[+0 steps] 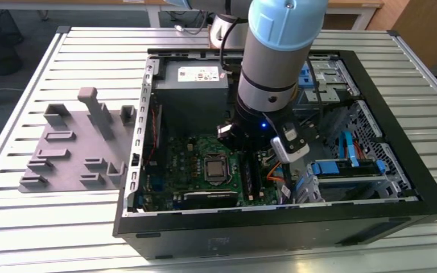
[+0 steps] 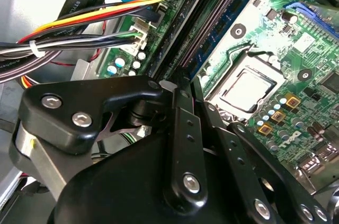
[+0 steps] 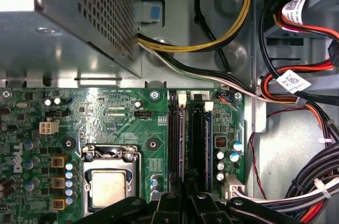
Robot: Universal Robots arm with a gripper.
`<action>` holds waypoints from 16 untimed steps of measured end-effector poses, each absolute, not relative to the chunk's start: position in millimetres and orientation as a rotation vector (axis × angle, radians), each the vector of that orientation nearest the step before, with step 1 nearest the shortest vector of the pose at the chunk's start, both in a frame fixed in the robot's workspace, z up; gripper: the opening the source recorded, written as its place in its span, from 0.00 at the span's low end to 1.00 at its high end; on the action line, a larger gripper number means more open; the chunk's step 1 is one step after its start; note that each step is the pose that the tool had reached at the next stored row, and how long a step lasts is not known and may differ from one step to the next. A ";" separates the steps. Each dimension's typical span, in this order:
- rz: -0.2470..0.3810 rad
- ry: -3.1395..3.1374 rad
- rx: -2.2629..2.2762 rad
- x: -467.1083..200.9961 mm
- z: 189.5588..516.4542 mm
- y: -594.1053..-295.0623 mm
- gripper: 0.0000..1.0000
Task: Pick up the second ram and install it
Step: 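Insert the second ram into the second slot, then press down the second ram until it locks into place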
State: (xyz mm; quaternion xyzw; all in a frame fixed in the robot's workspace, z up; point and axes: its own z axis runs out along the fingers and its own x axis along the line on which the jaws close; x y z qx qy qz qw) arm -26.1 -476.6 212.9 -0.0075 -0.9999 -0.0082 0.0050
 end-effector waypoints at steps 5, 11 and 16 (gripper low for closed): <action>-0.025 -3.131 -0.006 -26.1 211.9 -476.6 0.14; -0.025 -3.130 -0.006 -26.1 208.5 -476.6 0.14; -0.025 -3.128 -0.006 -26.1 207.4 -476.6 0.14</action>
